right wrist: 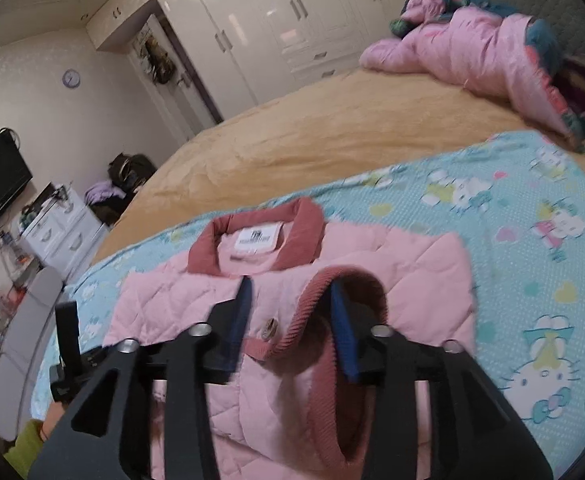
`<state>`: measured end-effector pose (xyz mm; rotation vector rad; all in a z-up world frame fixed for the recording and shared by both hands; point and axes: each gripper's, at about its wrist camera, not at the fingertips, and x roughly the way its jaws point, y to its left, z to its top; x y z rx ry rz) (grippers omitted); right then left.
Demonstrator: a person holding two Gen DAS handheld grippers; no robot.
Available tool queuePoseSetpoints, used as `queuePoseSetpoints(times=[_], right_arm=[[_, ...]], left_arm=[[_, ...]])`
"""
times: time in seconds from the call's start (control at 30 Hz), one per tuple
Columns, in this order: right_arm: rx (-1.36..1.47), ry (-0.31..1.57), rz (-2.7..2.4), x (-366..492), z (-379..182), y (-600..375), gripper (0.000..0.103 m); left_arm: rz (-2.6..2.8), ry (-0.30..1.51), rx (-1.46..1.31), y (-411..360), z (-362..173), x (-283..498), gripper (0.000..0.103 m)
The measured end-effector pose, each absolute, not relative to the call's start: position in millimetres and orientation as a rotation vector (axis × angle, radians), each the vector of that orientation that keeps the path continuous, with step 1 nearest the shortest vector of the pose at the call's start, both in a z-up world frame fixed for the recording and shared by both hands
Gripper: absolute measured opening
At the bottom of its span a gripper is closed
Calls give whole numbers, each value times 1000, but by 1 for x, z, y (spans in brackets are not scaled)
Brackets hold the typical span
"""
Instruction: Fold large clothes
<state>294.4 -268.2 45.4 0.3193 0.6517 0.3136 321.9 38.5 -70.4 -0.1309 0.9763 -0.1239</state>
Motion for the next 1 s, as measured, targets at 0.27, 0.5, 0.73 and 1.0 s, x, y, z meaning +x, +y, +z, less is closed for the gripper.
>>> queuePoseSetpoints(times=[0.27,0.5,0.73,1.0], right_arm=[[219,601,378,281,72,-234,79],[45,774,397,301,39,-183,88],[-40,963,288,325,-22,-176,90],[17,1004,301,335,-57,-185,94]], left_arm=[[-128,989,-127,38,-77,324,93],[-133,987,-131,38,-78,324,93],[-135,982,-135,38,-78,323,93],[-135,980,-124,37,-78,323,93]])
